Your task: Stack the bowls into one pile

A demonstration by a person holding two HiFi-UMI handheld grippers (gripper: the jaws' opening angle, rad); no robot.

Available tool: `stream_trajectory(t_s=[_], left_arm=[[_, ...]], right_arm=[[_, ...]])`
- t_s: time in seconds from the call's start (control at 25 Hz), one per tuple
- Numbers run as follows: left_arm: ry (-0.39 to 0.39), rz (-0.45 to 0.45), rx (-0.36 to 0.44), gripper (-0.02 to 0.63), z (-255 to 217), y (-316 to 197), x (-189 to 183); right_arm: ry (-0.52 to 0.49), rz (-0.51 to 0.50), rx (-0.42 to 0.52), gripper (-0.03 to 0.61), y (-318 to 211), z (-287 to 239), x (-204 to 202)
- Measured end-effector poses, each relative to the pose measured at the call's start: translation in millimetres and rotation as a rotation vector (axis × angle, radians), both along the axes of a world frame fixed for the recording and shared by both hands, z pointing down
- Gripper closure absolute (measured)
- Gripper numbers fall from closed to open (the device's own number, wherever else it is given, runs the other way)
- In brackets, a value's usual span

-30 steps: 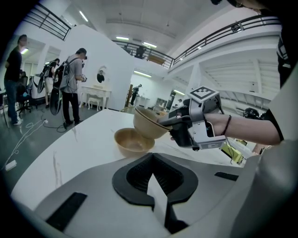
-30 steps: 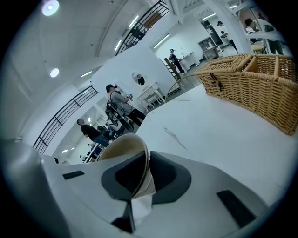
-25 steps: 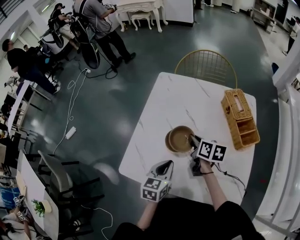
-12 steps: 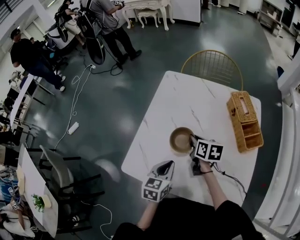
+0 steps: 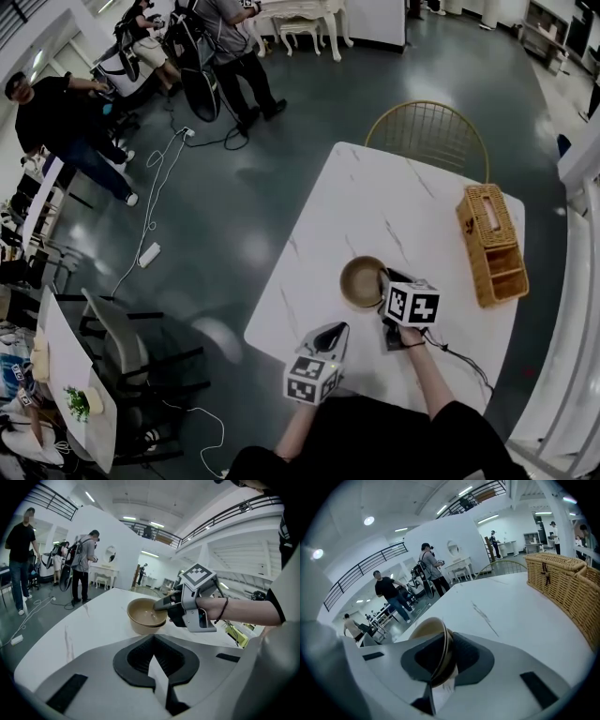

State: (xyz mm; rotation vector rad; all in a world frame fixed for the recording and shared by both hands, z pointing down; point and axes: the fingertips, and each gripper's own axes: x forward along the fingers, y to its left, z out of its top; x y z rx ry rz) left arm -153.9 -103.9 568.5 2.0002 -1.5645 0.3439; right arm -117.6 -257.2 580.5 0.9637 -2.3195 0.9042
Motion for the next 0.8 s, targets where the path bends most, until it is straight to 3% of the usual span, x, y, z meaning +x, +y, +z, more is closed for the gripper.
stream_trajectory(t_s=[0.32,0.48,0.64,0.8], left_arm=[[-0.001,-0.004,-0.001,0.600,0,1,-4],[-0.003,-0.007,0.004,0.600,-1,1,-5],[-0.005,-0.012,0.015,0.600,-4,0,-7],[-0.014,-0.013,0.029,0.600,-10,-2,-10]], right_arm=[[0.087,-0.064,0.113,0.541,2,-3,-5],[0.065,-0.067,0.118,0.486,3,-4,-8],[0.060,-0.030,0.114,0.474,-1,-4,-3],[-0.006,0.005,0.084,0.476,-2,-12,7]])
